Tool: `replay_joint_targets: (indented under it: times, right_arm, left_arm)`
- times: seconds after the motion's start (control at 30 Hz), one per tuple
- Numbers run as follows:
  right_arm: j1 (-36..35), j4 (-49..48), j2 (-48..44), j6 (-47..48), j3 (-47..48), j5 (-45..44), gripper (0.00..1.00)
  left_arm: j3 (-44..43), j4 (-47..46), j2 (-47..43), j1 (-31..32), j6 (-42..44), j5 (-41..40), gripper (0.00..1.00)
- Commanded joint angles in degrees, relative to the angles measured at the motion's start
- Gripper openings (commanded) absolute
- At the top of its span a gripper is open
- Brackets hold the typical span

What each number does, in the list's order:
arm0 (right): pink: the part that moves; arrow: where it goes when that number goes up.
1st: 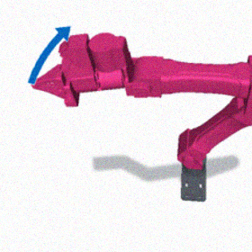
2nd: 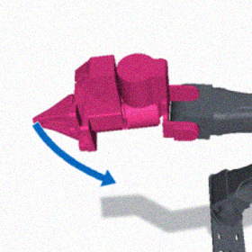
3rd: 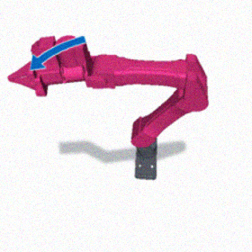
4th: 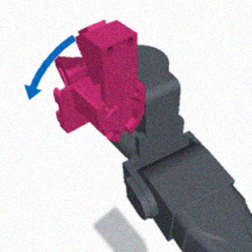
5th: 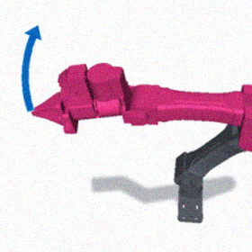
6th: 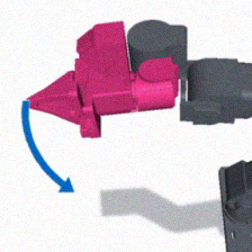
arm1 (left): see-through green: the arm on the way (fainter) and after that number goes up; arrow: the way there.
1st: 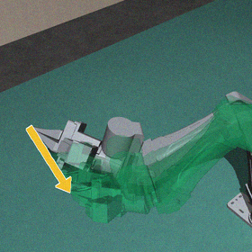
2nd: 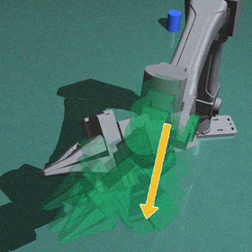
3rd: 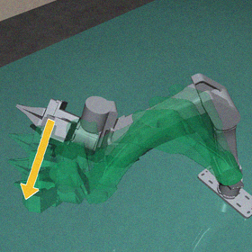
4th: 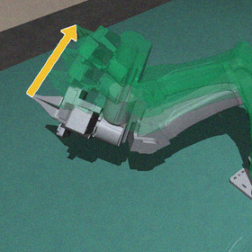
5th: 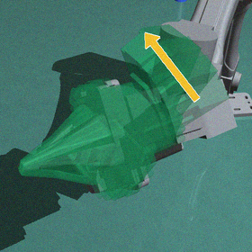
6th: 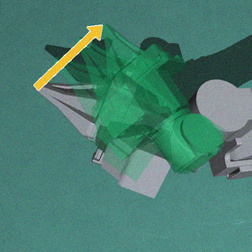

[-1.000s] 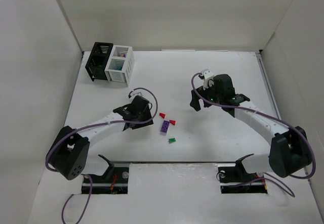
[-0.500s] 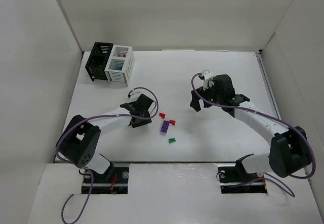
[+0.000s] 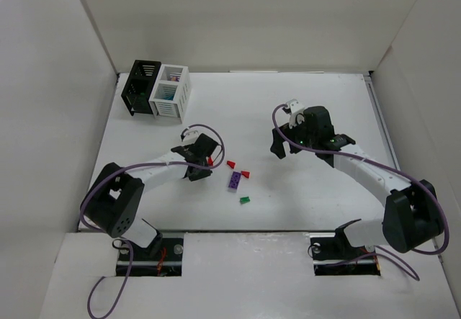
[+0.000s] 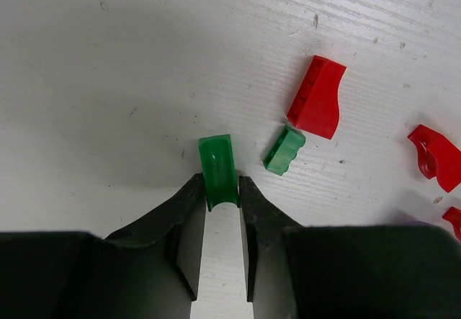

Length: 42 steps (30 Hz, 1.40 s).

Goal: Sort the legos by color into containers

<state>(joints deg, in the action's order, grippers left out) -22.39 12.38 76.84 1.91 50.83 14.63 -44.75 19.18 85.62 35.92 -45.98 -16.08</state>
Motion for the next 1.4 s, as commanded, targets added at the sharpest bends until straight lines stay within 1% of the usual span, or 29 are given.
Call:
replay_joint_targets:
  times: [0.0, 0.03, 0.1, 0.23, 0.27, 0.33, 0.37, 0.47, 0.5, 0.57, 0.6, 0.63, 0.67, 0.7, 0.73, 0.8, 0.83, 0.9, 0.93, 0.97, 1.03, 1.07, 1.1, 1.13, 1.2, 1.3, 1.37]
  right_arm:
    - [0.42, -2.63, -1.96, -0.33, 0.15, 0.57, 1.00]
    - [0.42, -2.63, -1.96, -0.33, 0.15, 0.57, 1.00]
    - [0.42, -2.63, -1.96, -0.33, 0.15, 0.57, 1.00]
    - [0.42, -2.63, -2.56, 0.19, 0.15, 0.57, 1.00]
    - [0.42, -2.63, -2.57, 0.20, 0.15, 0.57, 1.00]
    - [0.42, -3.15, -2.57, 0.20, 0.15, 0.05, 1.00]
    - [0.42, -3.15, -3.09, 0.20, 0.15, -0.65, 1.00]
    - [0.42, -3.15, -3.10, 0.72, 0.84, -1.19, 1.00]
    - [0.42, -3.15, -2.58, 0.72, 0.85, -1.80, 1.00]
    - [0.42, -3.15, -2.05, 0.72, 2.42, -1.80, 1.00]
    - [0.42, -3.15, -1.17, 0.72, 2.96, -1.80, 1.00]
    - [0.42, -3.85, -0.38, 0.72, 3.48, -1.80, 1.00]
    - [0.42, -3.86, 0.41, 0.72, 4.71, -1.80, 1.00]
    - [0.42, -4.38, 2.24, 0.20, 5.50, -1.80, 1.00]
    - [0.42, -4.38, 3.13, 0.20, 6.38, -1.80, 1.00]
    - [0.42, -5.00, 4.63, -0.59, 8.48, -1.80, 1.00]
    - [0.42, -5.61, 6.03, -1.29, 9.11, -1.11, 1.00]
    - [0.42, -6.32, 7.53, -1.30, 11.21, 0.04, 1.00]
    - [0.42, -6.32, 9.10, -1.30, 12.01, 0.57, 1.00]
    - [0.42, -6.32, 9.73, -1.91, 12.80, 0.57, 1.00]
    - [-0.11, -6.32, 10.78, -2.43, 13.95, -0.04, 1.00]
    - [-0.11, -6.93, 11.48, -2.96, 14.73, -0.04, 1.00]
    - [-0.11, -6.93, 11.49, -2.97, 14.74, -0.74, 1.00]
    - [-0.11, -7.45, 12.19, -2.97, 15.35, -0.75, 1.00]
    - [-0.11, -7.46, 12.89, -3.49, 16.14, -1.36, 1.00]
    - [-0.11, -7.46, 14.21, -3.49, 17.46, -1.97, 1.00]
    - [-0.11, -7.46, 14.74, -4.02, 18.07, -1.98, 1.00]
  left_arm:
    - [0.10, 2.44, -0.46, 0.03, -0.17, 0.26, 0.16]
    - [-0.42, 2.96, -0.46, 0.03, -0.17, 0.26, 0.13]
    - [-1.04, 3.49, -1.15, 0.03, -0.17, -0.35, 0.12]
    - [-5.07, 5.51, -2.82, 0.03, -0.17, -4.39, 0.12]
    - [-7.52, 5.52, -3.79, 0.03, 0.96, -4.92, 0.12]
    - [-9.82, 5.52, -4.58, -1.90, 4.12, -5.63, 0.12]
    - [-11.57, 3.60, -5.29, -4.26, 5.79, -5.02, 0.12]
    - [-15.09, 1.66, -5.29, -9.10, 9.93, -3.96, 0.12]
    - [-18.32, 1.65, -4.60, -12.42, 12.29, -3.44, 0.11]
    - [-21.94, 1.04, -3.81, -15.69, 14.94, -3.44, 0.11]
    - [-23.78, 1.04, -3.10, -19.27, 16.17, -3.44, 0.11]
    - [-27.28, -0.36, -2.57, -21.31, 18.53, -1.26, 0.11]
    - [-28.88, -0.98, -2.57, -23.25, 19.51, 0.15, 0.11]
    - [-30.38, -1.51, -1.09, -25.27, 20.48, 1.39, 0.11]
    - [-33.18, -2.82, -0.38, -28.77, 21.27, 2.18, 0.11]
    - [-36.01, -3.36, 1.20, -31.86, 23.12, 3.50, 0.11]
    - [-37.50, -3.97, 3.39, -35.01, 23.65, 4.38, 0.12]
    - [-41.80, -4.77, 6.21, -37.93, 24.79, 7.54, 0.12]
    - [-43.30, -5.29, 9.35, -40.47, 25.32, 8.86, 0.12]
    - [-46.79, -5.29, 11.21, -41.45, 25.32, 10.17, 0.12]
    - [-50.50, -4.16, 14.82, -42.95, 26.02, 11.50, 0.11]
    - [-52.44, -2.85, 18.40, -43.74, 26.02, 11.51, 0.11]
    - [-56.20, -2.14, 20.00, -43.74, 26.81, 11.51, 0.11]
    - [-58.06, -1.43, 23.15, -43.74, 27.69, 11.51, 0.11]
    - [-62.80, 0.23, 25.63, -43.74, 28.48, 11.51, 0.11]
    - [-65.46, 0.77, 28.88, -43.74, 29.01, 10.90, 0.11]
    - [-66.60, 0.77, 29.42, -43.74, 29.01, 10.89, 0.11]
